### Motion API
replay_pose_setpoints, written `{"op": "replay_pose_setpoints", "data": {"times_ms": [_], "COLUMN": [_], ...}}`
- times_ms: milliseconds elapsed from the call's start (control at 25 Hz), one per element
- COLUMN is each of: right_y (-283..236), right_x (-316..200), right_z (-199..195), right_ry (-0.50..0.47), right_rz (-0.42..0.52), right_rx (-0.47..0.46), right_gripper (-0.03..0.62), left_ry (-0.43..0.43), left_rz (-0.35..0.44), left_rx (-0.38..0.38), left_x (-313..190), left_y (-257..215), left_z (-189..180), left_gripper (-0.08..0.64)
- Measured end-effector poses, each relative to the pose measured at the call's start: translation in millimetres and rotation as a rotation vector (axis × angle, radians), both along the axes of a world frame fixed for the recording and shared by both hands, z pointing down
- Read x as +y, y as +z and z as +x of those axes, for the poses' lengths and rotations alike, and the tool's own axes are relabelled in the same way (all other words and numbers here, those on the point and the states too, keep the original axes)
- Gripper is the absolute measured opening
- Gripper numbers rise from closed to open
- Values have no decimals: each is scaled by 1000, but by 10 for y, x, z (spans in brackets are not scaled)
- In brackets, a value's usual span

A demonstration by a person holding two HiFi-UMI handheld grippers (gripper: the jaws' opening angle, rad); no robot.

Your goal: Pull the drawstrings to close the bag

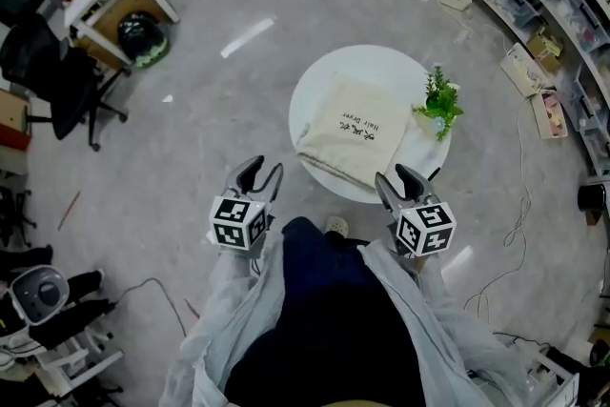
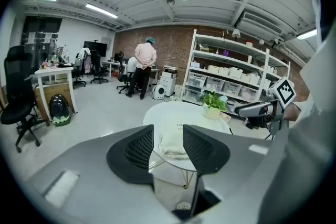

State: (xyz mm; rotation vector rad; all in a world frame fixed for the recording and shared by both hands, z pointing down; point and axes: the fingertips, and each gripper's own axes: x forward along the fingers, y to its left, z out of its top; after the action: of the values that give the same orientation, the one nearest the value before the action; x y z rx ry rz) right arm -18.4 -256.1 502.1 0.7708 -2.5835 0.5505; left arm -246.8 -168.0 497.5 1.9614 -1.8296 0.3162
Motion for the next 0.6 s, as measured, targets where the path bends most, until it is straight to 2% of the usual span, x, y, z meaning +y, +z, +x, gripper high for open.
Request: {"op": "replay_pose_setpoints", "data": {"times_ms": [200, 400, 480, 600], "right_y": [147, 370, 468, 605], "right_x": [19, 148, 185, 268], "right_z": [225, 276, 313, 391], "right_ry": [-13, -37, -49, -88], "right_rz": [-22, -53, -62, -74], "right_rx": [50, 124, 166, 269], "right_gripper": [198, 198, 199, 199], "left_ry": [192, 395, 518, 741], "left_rz": [-62, -129, -160, -219], "left_rx": [-84, -176, -227, -343], "left_x": [-209, -389, -460, -546], "left_y": [134, 265, 323, 412], "left_z": [140, 83, 124, 224], "left_gripper": [172, 204, 206, 218]}}
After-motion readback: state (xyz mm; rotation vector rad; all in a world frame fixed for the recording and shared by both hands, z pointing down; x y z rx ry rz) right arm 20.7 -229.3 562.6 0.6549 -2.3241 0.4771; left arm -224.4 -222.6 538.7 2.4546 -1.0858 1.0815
